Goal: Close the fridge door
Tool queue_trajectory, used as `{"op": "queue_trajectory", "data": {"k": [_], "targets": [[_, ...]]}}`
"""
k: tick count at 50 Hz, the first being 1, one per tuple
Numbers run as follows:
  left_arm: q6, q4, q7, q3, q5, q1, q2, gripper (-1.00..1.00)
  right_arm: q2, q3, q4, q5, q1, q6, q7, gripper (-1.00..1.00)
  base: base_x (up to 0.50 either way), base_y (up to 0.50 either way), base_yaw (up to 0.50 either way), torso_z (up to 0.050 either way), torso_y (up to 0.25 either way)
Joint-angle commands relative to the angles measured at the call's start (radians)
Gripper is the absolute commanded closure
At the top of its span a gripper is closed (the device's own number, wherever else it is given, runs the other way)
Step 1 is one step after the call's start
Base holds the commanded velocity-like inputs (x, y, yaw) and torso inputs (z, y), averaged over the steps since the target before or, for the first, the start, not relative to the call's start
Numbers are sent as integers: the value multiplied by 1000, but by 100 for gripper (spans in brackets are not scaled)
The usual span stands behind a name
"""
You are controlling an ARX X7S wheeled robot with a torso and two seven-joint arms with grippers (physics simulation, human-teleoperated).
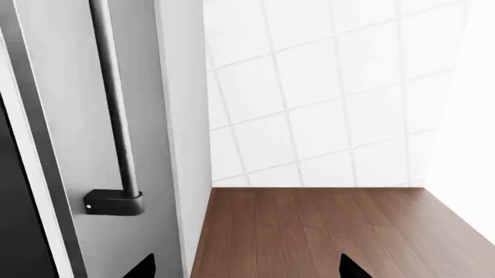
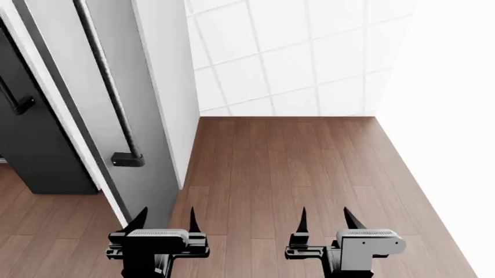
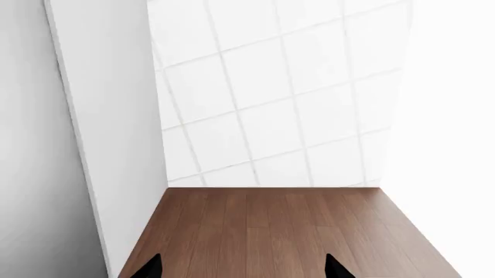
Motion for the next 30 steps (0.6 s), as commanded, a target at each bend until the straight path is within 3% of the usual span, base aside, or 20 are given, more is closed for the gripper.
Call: {"op": "queue_trajectory", "data": {"k": [1,15,30], "targets": [[4,-2,-25,15,-11,-5,-16,-100,14,-22,-3,21,-1,9,16,-100,0,0,0,0,0],[-13,71,-78,42,-70,18,-53,-100,63,-92,-39,89,-25,13,-3,-100,15,0,0,0,0],[-53,68,-87,83,-88,10,-81,-100,83,-116,-29,107,-20,-8,13,-100,494,0,0,0,0]]}}
